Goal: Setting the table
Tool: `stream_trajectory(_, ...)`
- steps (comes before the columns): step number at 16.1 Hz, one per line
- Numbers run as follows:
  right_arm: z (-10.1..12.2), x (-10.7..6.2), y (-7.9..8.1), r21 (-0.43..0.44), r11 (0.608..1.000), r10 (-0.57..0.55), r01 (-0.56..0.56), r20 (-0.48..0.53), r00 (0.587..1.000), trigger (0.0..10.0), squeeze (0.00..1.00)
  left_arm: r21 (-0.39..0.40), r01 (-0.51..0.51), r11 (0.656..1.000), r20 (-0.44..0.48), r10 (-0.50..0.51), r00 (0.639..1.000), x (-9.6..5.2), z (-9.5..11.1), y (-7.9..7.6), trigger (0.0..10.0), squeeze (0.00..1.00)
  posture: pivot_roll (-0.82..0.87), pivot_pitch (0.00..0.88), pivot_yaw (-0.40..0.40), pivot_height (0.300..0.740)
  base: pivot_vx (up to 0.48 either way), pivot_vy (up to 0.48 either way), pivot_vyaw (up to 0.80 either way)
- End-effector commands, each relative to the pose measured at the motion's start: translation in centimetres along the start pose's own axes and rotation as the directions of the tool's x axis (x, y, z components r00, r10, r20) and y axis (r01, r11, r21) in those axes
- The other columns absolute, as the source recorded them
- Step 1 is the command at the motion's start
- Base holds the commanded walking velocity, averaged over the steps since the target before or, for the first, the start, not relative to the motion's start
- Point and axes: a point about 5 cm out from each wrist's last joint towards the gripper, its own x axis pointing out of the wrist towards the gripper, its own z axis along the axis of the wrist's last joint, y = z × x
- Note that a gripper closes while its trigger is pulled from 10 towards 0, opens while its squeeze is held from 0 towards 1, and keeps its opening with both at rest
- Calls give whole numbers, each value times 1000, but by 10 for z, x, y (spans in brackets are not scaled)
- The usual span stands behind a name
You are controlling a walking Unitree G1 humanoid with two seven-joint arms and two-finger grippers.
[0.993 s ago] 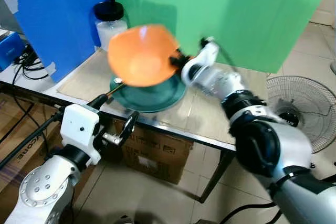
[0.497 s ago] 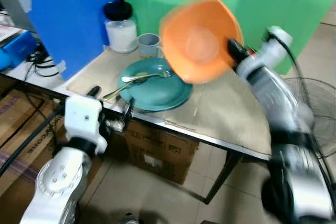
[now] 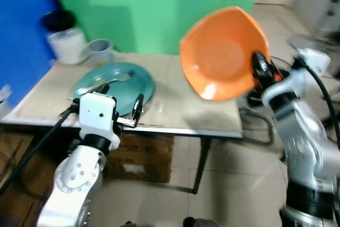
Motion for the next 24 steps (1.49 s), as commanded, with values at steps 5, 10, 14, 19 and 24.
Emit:
stream_trajectory(5,-8,-6,28,-107,994,-27,28,9,1000,10000,0,49,-32,998,-21,33,999,8,-10,6,10000,0,-154,0,67,740,0,0,-800)
stream_trajectory(10,-22,-26,12,-174,983,-63,51,-62,996,10000,0,4,-5,1000,-24,6,1000,17,-10,-9,10000,0,-129,0,89,740,0,0,-480)
stream_trajectory(14,-23,-29,19,-172,985,-47,30,-93,995,10000,0,-4,-48,999,-40,48,998,9,-14,-1,10000,0,-120,16,46,740,0,0,-800)
stream_trajectory(19,-19,-31,5,-192,976,-119,104,-72,990,10000,0,-30,-62,998,-48,61,997,4,-15,8,10000,0,-143,0,64,740,0,0,-800)
stream_trajectory(24,-23,-31,6,-213,974,-106,80,-115,988,10000,0,18,-103,994,-66,104,992,-1,-18,14,10000,0,-128,13,35,740,0,0,-160)
